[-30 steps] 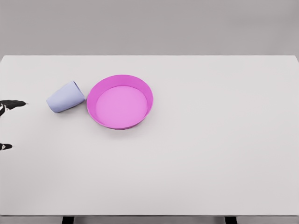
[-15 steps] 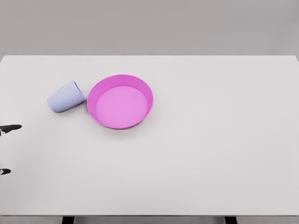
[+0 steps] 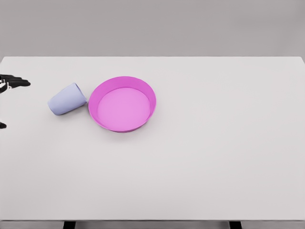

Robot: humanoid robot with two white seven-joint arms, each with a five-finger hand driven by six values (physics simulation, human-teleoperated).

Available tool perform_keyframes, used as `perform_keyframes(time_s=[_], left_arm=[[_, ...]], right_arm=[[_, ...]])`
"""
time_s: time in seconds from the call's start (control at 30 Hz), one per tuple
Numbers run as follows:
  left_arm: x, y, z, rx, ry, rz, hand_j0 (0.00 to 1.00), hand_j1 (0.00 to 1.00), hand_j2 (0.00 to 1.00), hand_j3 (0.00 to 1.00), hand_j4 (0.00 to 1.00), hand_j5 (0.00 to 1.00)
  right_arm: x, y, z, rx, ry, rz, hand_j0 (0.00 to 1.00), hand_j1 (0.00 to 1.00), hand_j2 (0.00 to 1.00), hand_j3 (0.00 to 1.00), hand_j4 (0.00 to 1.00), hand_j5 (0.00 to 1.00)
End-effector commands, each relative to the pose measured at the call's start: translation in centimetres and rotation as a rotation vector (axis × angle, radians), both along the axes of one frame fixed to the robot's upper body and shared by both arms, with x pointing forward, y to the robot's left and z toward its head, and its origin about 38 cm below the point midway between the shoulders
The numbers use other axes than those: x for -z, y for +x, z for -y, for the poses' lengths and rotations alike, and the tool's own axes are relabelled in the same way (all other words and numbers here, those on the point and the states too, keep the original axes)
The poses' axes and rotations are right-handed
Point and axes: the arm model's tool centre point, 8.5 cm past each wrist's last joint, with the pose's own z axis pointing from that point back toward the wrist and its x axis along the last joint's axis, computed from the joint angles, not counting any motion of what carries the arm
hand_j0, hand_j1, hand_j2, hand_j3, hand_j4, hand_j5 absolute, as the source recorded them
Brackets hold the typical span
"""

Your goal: Flip the cup with left arm and place it on the plate

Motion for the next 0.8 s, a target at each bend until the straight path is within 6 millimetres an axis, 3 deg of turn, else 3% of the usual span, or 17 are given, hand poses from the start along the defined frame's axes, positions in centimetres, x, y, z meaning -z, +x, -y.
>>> perform_keyframes(time_s=[0.0,0.03,0.13,0.2,0.5,0.6,0.67,0.77], left_arm=[[6.0,-0.2,2.1,0.046,0.012,-0.199,1.00,1.00,1.00,1.00,1.00,1.00],[5.6,0.5,2.6,0.048,0.007,-0.184,1.00,1.00,1.00,1.00,1.00,1.00],[5.8,1.4,1.7,-0.073,0.006,-0.230,1.00,1.00,1.00,1.00,1.00,1.00],[4.9,1.7,1.4,-0.082,0.019,-0.220,1.00,1.00,1.00,1.00,1.00,1.00],[6.5,3.4,-0.2,-0.426,-0.135,-0.426,1.00,1.00,1.00,1.00,1.00,1.00],[5.8,4.9,1.6,-0.408,-0.184,-0.417,1.00,1.00,1.00,1.00,1.00,1.00],[6.6,6.3,3.5,-0.428,-0.183,-0.479,1.00,1.00,1.00,1.00,1.00,1.00],[6.8,6.8,3.9,-0.458,-0.174,-0.506,1.00,1.00,1.00,1.00,1.00,1.00]], right_arm=[[0.0,0.0,0.0,0.000,0.000,0.000,1.00,1.00,1.00,1.00,1.00,1.00],[0.0,0.0,0.0,0.000,0.000,0.000,1.00,1.00,1.00,1.00,1.00,1.00],[0.0,0.0,0.0,0.000,0.000,0.000,1.00,1.00,1.00,1.00,1.00,1.00],[0.0,0.0,0.0,0.000,0.000,0.000,1.00,1.00,1.00,1.00,1.00,1.00],[0.0,0.0,0.0,0.000,0.000,0.000,1.00,1.00,1.00,1.00,1.00,1.00],[0.0,0.0,0.0,0.000,0.000,0.000,1.00,1.00,1.00,1.00,1.00,1.00],[0.0,0.0,0.0,0.000,0.000,0.000,1.00,1.00,1.00,1.00,1.00,1.00],[0.0,0.0,0.0,0.000,0.000,0.000,1.00,1.00,1.00,1.00,1.00,1.00]])
